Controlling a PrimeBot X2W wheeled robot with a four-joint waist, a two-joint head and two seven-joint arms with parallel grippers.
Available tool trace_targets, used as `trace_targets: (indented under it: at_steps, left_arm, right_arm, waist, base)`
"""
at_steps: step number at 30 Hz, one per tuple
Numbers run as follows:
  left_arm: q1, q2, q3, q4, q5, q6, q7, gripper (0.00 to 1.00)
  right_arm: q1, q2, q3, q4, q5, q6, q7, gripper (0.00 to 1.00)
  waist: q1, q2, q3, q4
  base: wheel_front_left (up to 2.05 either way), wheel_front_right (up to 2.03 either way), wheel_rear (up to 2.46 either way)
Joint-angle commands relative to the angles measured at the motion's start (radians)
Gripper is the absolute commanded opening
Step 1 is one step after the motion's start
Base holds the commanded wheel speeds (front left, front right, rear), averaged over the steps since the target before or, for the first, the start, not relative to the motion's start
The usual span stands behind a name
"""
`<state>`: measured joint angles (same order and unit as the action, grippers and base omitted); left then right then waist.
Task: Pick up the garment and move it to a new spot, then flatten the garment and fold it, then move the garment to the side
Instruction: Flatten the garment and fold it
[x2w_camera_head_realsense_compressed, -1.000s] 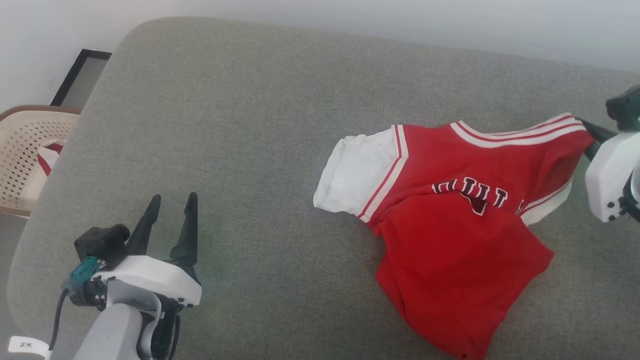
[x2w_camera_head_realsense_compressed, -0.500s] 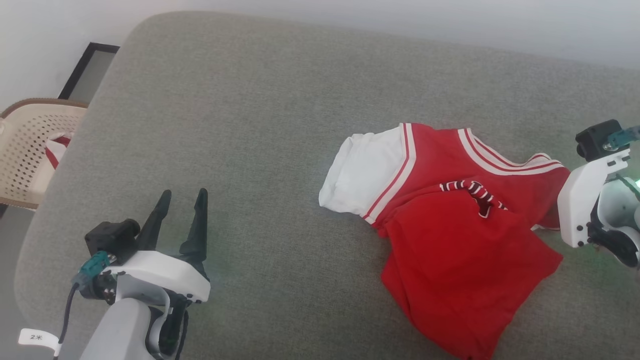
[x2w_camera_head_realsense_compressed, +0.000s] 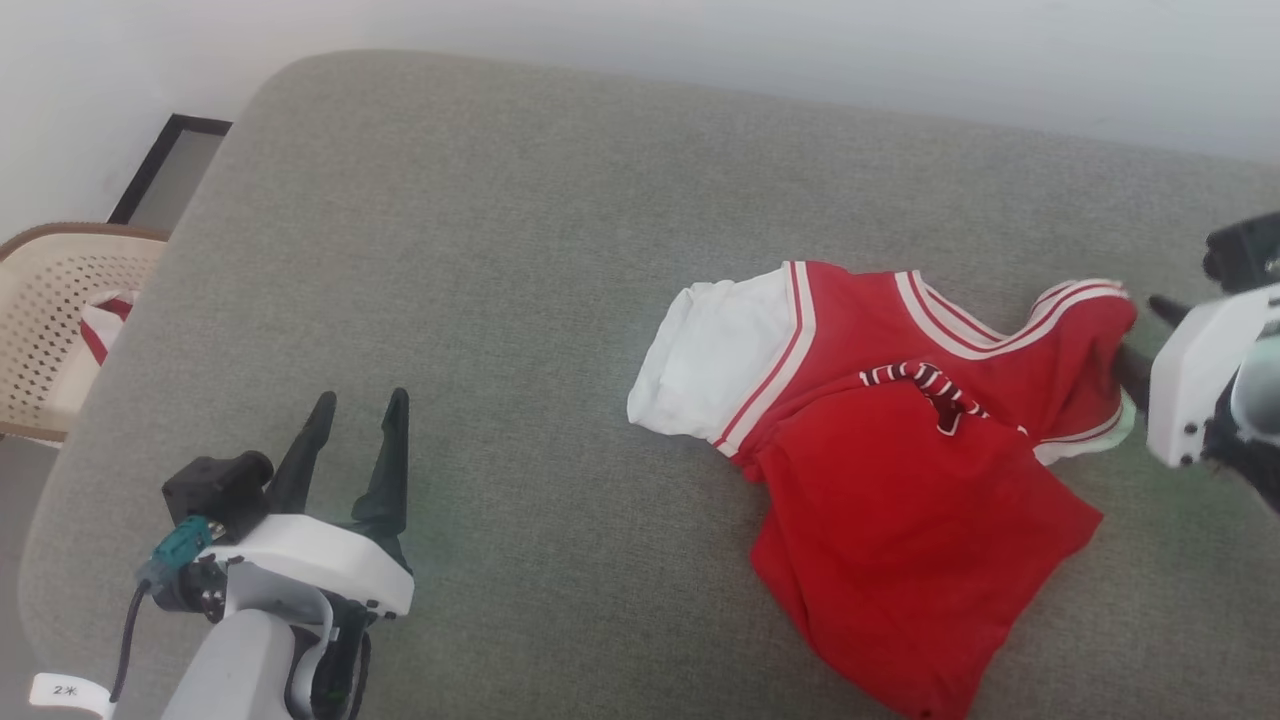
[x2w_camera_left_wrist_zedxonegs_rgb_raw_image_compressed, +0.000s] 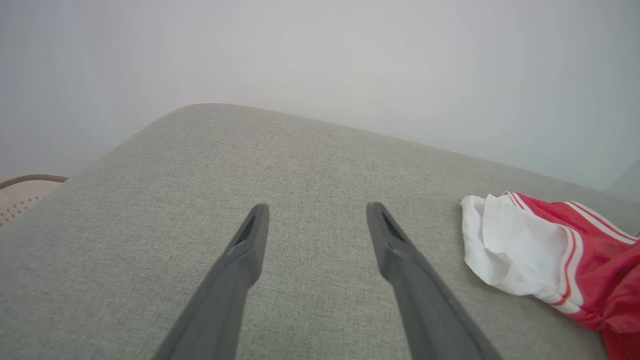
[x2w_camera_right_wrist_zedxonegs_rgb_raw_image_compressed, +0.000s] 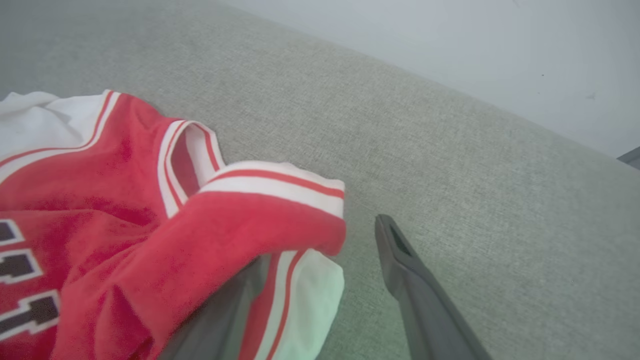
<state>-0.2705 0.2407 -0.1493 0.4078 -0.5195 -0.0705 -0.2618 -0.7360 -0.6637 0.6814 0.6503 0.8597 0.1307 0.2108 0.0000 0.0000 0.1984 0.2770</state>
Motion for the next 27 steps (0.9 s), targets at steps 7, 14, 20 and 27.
trace_targets:
  at_steps: [7, 14, 20, 27]
  left_arm:
    - [0.018, -0.007, 0.023, -0.030, 0.025, -0.002, -0.005, 1.00]
    - [0.018, -0.020, 0.043, -0.048, 0.051, -0.007, -0.005, 1.00]
    - [0.017, -0.035, 0.059, -0.053, 0.071, -0.014, -0.005, 1.00]
    - [0.019, -0.044, 0.078, -0.050, 0.078, -0.025, -0.005, 1.00]
  right_arm:
    - [0.125, -0.022, -0.014, -0.130, 0.065, 0.000, 0.008, 1.00]
    - [0.231, -0.044, -0.062, -0.243, 0.075, 0.000, 0.082, 1.00]
    - [0.309, -0.043, -0.138, -0.336, 0.051, 0.000, 0.161, 1.00]
    - [0.366, -0.030, -0.235, -0.438, -0.014, 0.000, 0.199, 1.00]
  waist:
    - [0.0000, 0.0000, 0.007, -0.016]
    - [0.0000, 0.0000, 0.022, -0.020]
    - [0.0000, 0.0000, 0.026, -0.019]
    - [0.0000, 0.0000, 0.027, -0.020]
  base:
    - [0.00, 0.00, 0.00]
    - [0.00, 0.00, 0.00]
    - [0.00, 0.00, 0.00]
    - [0.00, 0.00, 0.00]
